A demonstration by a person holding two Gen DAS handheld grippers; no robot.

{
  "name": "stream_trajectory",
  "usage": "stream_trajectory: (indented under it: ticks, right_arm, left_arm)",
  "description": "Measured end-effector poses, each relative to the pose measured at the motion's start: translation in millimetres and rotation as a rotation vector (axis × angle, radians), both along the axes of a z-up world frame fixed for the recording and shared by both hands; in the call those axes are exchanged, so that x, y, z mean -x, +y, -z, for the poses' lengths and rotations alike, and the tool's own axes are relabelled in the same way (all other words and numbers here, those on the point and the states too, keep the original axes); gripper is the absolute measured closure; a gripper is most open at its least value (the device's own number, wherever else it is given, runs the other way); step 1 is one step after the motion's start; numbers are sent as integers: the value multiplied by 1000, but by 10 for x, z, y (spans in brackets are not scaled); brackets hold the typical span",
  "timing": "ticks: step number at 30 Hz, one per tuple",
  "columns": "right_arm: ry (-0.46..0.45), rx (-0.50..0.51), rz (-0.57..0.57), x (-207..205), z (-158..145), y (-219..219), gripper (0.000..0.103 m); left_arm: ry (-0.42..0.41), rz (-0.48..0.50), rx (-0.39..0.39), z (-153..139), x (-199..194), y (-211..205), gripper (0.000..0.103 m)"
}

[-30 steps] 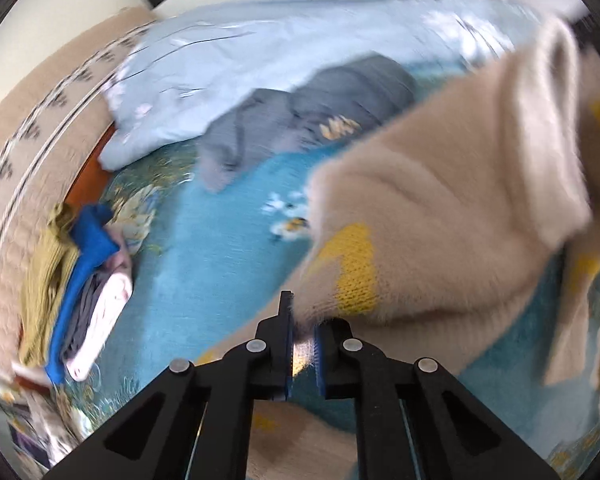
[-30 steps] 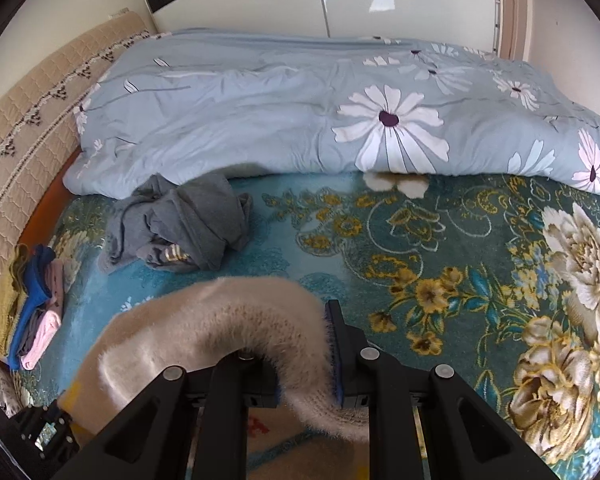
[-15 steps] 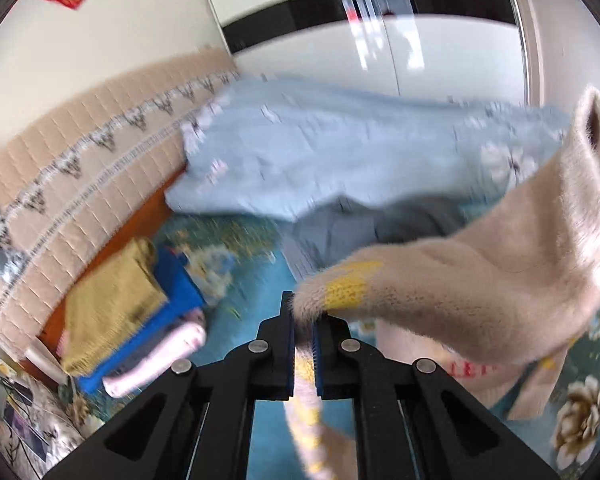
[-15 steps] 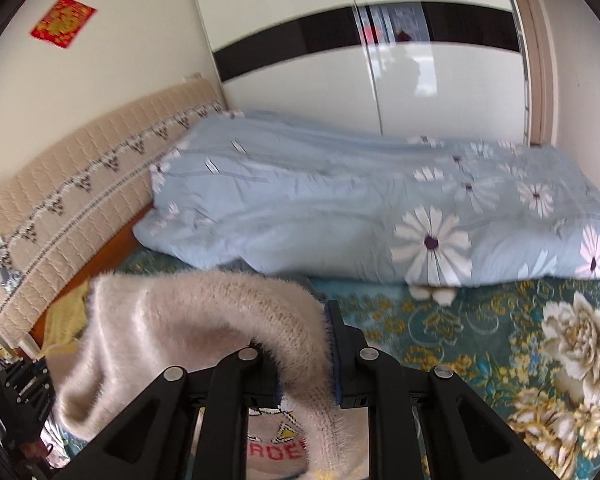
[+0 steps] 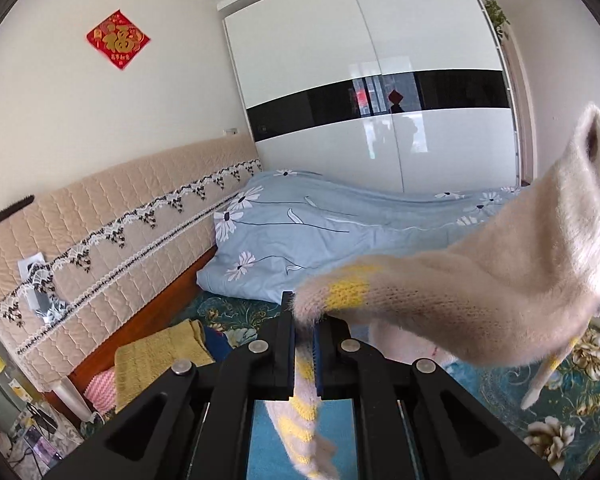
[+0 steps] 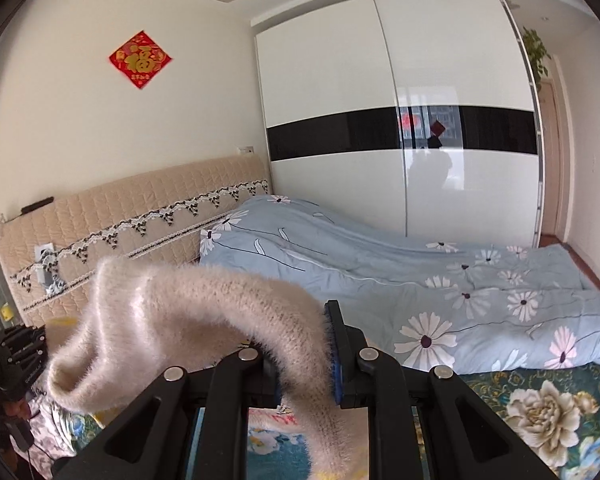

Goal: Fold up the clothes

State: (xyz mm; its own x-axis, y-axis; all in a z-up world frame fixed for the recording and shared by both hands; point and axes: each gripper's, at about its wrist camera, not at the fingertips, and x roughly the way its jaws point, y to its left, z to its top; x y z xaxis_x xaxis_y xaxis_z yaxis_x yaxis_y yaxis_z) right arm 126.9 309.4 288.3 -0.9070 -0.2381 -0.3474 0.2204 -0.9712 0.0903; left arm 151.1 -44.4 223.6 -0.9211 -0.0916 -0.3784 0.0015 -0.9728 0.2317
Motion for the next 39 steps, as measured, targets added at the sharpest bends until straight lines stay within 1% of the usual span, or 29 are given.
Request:
stream_trajectory:
  ticks: [4, 7, 8, 9, 13, 14, 16, 17, 19, 23, 26, 29, 35, 39]
  right_arm:
    - [-4, -42, -27, -393, -39, 40, 85]
    - [-19, -57, -57, -685, -75, 110, 85]
    - [-29, -66, -69, -761, -86, 126, 85]
    - [-44, -78, -81, -817, -79, 140, 85]
    - [-166, -159, -128, -806, 159, 158, 85]
    - [-213, -177, -139, -744, 302, 145, 85]
    - [-306, -210, -161, -613, 602, 121, 85]
    - [-354, -215, -169, -523, 796, 115, 85]
    - [-435, -212, -175, -358, 1166, 117, 85]
    - [-555, -163, -156, 1, 1743, 280, 85]
    - [-608, -130, -134, 314, 2021, 354, 85]
    - [-648, -108, -116, 567, 2215, 375, 85]
    - [-710, -21, -70, 983, 2486, 451, 85]
    - [-755, 34, -43, 1296, 2693, 494, 85]
  left_arm:
    - [-25, 61, 21, 1, -337, 18, 96]
    - [-64, 137, 5, -41, -610, 0, 96]
    - [-88, 152, -5, -35, -624, -6, 96]
    - [-114, 165, -16, -27, -629, -11, 96]
    - [-217, 219, -60, 6, -652, -33, 96]
    - [-243, 232, -71, 14, -657, -39, 96]
    - [-296, 241, -42, 212, -577, 59, 96]
    - [-330, 244, -42, 333, -521, 107, 96]
    - [-399, 243, -41, 589, -405, 205, 96]
    - [-528, 216, -14, 1112, -163, 368, 96]
    - [-617, 188, -31, 1446, 66, 395, 96]
    - [-666, 152, -55, 1674, 275, 381, 96]
    - [-718, 98, -98, 1917, 730, 286, 96]
    - [-761, 65, -110, 2081, 1095, 229, 96]
